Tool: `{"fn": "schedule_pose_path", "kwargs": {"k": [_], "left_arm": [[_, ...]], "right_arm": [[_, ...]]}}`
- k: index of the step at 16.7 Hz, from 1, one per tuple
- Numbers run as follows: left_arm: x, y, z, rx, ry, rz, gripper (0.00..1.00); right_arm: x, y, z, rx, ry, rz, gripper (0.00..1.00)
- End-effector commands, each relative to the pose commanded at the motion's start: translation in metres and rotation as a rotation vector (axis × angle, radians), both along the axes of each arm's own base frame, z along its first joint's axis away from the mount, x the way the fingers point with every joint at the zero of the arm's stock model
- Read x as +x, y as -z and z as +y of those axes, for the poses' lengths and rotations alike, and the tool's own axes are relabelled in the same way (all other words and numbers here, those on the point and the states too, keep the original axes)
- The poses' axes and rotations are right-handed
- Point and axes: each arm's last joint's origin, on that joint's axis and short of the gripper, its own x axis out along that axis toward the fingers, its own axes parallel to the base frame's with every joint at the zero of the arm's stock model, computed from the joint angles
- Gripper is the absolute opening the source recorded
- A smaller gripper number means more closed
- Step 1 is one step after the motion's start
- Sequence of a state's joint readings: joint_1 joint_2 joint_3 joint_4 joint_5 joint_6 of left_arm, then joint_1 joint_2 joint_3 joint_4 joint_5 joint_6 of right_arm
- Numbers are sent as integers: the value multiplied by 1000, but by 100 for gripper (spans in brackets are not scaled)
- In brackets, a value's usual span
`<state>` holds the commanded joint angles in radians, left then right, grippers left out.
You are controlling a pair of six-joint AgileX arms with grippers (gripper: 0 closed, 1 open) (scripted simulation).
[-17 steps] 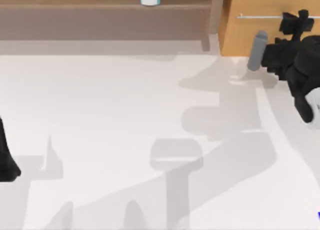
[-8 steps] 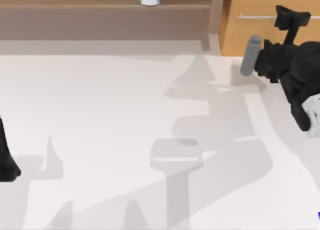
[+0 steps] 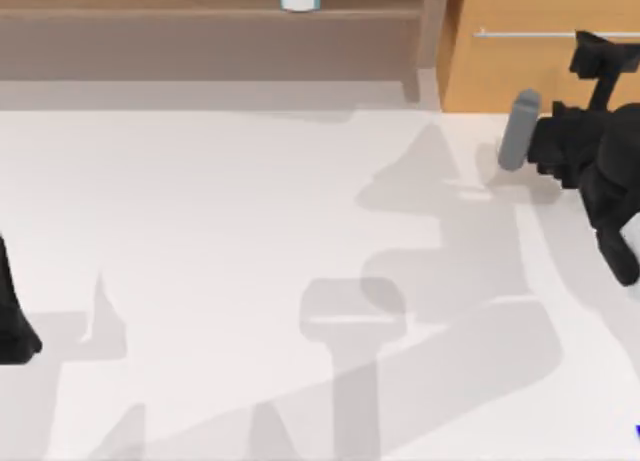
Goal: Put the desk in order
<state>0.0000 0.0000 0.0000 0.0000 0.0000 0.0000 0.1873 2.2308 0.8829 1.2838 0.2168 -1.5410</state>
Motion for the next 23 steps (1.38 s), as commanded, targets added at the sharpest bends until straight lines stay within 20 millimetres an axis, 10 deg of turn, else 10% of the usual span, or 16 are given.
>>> {"fn": "schedule_pose_path", "kwargs": {"k": [8, 23], "left_arm": [[0, 0, 0, 0, 0, 0, 100], [0, 0, 0, 0, 0, 0, 100]], "right_arm": [[-1, -8, 22, 62, -22, -13, 100], [-8, -84, 246, 1090, -50, 38, 100]]}}
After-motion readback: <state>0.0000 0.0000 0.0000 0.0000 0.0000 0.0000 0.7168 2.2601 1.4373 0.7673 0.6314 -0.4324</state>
